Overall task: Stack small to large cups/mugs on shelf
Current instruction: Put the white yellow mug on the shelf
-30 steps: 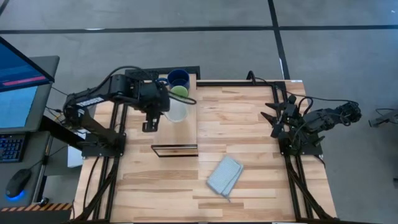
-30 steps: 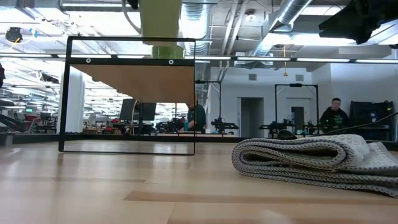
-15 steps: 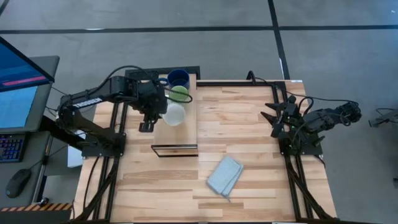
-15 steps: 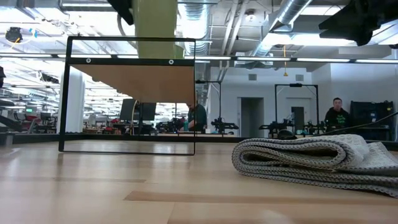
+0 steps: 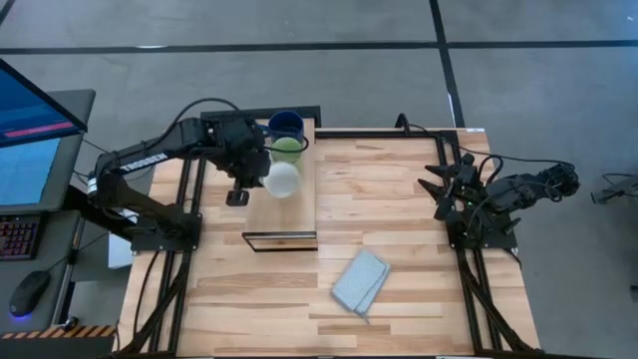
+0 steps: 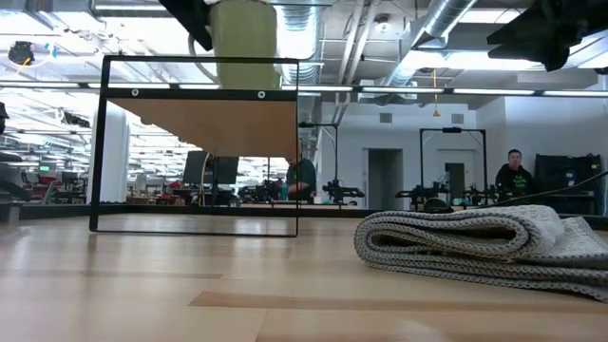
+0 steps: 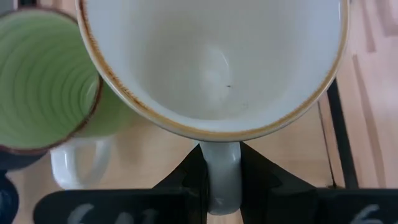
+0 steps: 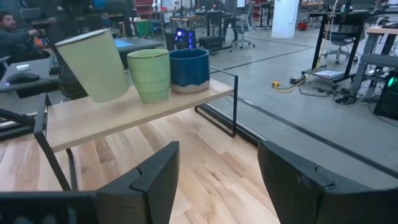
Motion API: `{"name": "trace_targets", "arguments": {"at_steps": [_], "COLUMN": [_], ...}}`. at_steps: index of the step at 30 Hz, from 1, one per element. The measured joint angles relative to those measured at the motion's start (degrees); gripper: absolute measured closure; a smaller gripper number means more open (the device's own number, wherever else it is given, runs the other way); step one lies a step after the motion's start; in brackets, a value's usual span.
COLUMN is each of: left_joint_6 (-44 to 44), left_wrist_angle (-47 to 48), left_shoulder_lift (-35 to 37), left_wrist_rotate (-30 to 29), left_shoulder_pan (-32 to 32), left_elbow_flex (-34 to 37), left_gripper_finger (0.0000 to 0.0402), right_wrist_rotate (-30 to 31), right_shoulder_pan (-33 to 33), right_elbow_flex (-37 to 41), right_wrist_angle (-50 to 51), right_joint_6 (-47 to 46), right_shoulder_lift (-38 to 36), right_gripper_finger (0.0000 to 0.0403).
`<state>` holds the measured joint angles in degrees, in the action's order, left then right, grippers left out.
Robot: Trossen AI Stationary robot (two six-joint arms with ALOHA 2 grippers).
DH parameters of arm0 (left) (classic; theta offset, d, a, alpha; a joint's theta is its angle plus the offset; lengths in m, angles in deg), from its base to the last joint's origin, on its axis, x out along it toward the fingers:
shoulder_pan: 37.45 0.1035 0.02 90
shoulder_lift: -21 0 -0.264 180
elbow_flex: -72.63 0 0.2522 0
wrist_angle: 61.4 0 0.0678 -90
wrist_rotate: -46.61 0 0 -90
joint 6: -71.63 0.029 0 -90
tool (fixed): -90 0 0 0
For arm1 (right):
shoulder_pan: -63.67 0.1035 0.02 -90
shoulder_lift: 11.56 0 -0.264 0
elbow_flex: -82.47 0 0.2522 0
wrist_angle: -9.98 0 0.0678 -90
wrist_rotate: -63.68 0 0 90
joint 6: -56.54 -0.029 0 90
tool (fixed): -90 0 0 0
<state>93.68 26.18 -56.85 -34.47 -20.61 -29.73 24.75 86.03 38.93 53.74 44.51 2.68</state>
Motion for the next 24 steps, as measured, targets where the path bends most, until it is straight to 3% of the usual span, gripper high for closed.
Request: {"name": "trace_targets", "arguments": {"at_steps": [24], "left_joint_6": [-0.11], "left_wrist_angle": [-0.65], "left_shoulder_lift": [-2.04], "left_wrist_rotate": [3.99], "left_shoulder_pan": [3.34], "left_elbow_flex": [3.61], "left_gripper_finger": [0.0364], "right_wrist_rotate": [0.0], "right_shoulder_pan": [0.01], "right_elbow_flex": [0.0], "right_wrist_angle": [0.41], "right_joint_6": [-0.04], "right_shoulder_lift": [-0.02], "right_gripper_finger": [0.0163]}}
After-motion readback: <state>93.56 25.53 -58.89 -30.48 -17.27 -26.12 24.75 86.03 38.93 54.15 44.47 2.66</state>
